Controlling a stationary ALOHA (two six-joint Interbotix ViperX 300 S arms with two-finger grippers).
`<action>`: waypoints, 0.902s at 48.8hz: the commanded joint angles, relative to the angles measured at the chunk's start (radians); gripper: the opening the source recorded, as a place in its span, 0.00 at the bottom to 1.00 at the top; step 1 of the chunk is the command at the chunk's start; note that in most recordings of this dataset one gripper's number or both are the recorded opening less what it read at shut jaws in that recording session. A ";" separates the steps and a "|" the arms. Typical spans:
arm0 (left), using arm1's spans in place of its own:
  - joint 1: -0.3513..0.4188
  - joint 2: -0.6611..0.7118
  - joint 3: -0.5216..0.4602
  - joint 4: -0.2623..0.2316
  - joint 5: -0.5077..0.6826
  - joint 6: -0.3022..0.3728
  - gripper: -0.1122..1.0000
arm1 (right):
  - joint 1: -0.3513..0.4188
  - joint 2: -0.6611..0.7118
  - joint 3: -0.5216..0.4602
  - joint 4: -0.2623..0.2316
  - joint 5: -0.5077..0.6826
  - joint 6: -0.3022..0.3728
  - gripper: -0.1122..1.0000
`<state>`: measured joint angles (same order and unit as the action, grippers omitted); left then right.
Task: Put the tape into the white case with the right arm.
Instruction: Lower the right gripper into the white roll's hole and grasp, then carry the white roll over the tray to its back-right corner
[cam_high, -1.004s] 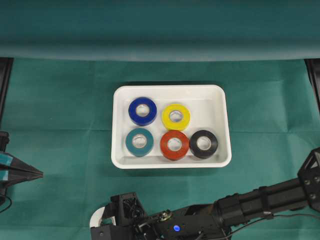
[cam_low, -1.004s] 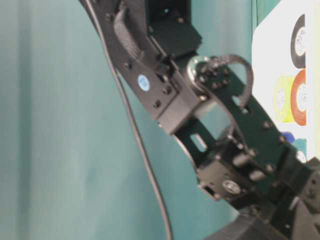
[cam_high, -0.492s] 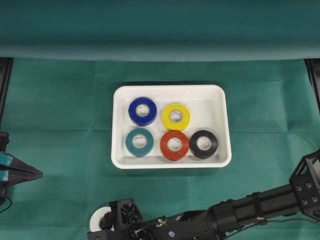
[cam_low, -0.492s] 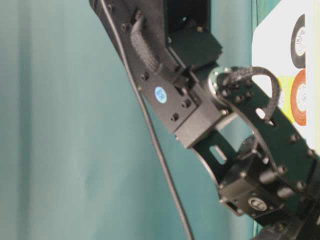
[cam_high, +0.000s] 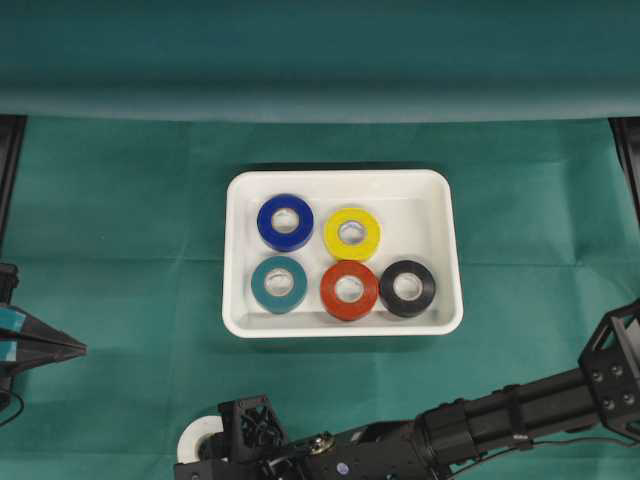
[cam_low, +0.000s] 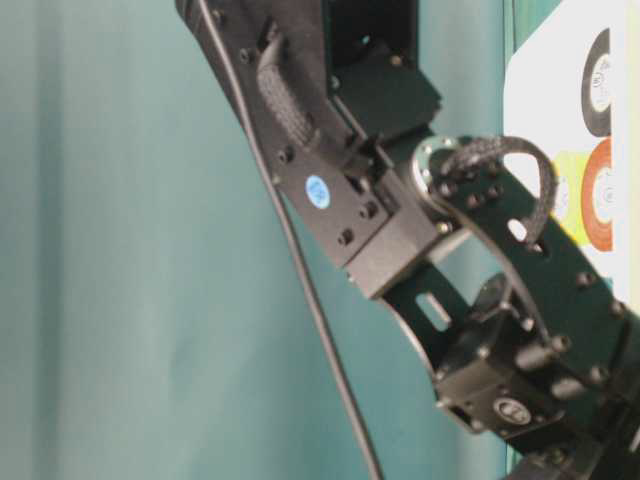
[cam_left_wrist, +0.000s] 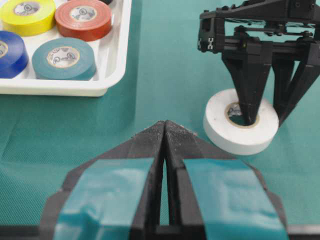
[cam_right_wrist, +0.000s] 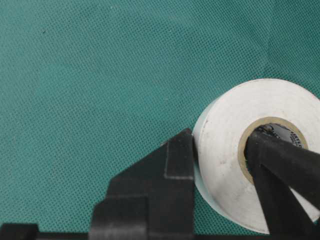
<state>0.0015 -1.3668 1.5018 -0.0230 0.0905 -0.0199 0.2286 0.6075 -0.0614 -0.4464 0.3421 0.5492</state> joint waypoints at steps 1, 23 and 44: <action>0.002 0.008 -0.011 -0.002 -0.008 0.000 0.10 | 0.005 -0.055 -0.017 -0.003 0.012 -0.002 0.14; 0.002 0.008 -0.011 -0.002 -0.009 0.000 0.10 | -0.005 -0.195 -0.023 -0.066 0.107 -0.005 0.13; 0.002 0.008 -0.011 -0.002 -0.008 0.000 0.10 | -0.083 -0.198 -0.021 -0.066 0.126 -0.011 0.13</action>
<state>0.0031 -1.3668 1.5018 -0.0215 0.0905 -0.0199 0.1841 0.4663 -0.0614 -0.5093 0.4679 0.5415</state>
